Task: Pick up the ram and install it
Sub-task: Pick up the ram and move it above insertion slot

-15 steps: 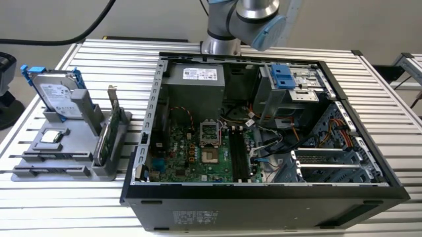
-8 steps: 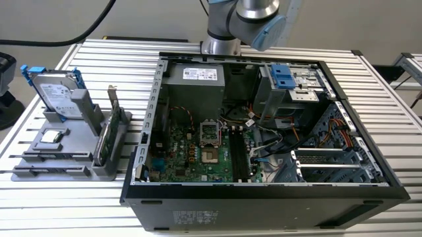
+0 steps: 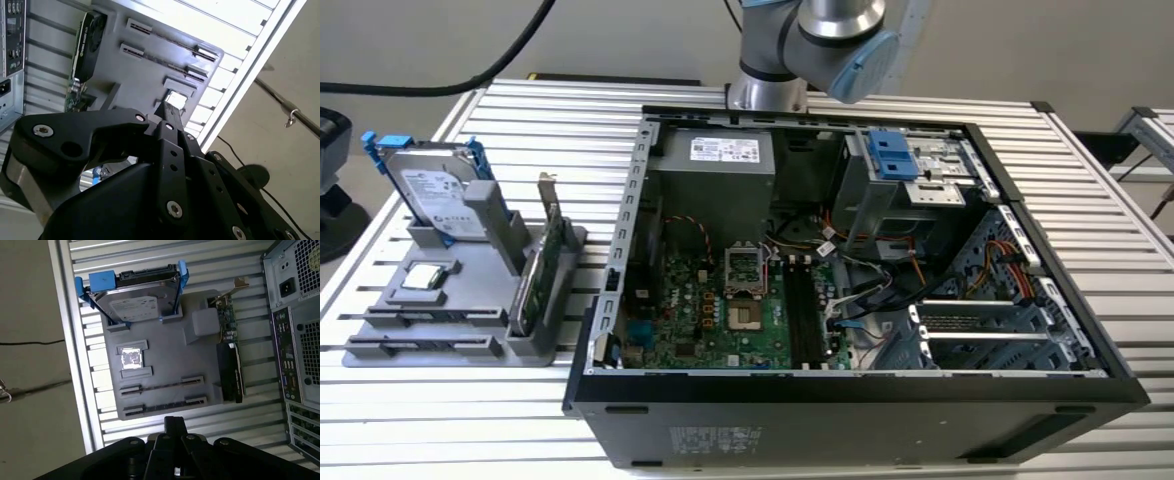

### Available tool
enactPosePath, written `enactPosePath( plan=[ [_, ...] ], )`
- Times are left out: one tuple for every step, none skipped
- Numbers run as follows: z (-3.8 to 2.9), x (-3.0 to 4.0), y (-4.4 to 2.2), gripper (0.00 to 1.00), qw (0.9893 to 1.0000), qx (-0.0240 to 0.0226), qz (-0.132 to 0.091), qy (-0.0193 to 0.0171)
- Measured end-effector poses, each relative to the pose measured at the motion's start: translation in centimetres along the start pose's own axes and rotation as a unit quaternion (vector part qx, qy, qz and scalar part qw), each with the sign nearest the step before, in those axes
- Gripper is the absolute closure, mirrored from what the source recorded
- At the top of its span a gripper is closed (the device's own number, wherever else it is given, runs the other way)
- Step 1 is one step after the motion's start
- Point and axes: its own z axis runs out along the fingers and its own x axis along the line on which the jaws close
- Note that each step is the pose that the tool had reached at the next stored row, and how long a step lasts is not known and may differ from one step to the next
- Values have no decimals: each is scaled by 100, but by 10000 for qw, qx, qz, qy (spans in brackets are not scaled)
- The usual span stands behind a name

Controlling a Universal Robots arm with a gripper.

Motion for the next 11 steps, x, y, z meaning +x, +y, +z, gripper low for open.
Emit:
enactPosePath(
  plan=[
    [0, 0, 0, 100, 10000, 0, 12, -1],
    [0, 0, 0, 100, 10000, 0, 25, -1],
    [0, 0, 0, 100, 10000, 1, 37, -2],
    [0, 0, 0, 100, 10000, 1, 50, -3],
    [0, 0, 0, 100, 10000, 1, 63, -3],
    [0, 1, 0, 100, 10000, 1, 74, -4],
    [0, 0, 0, 100, 10000, 1, 87, -5],
    [0, 0, 0, 100, 10000, 2, 98, -5],
    [0, 0, 0, 100, 9999, 2, 110, -6],
    [0, 0, 0, 100, 9999, 2, 122, -6],
    [0, 0, 0, 100, 9999, 2, 134, -7]
  ],
)
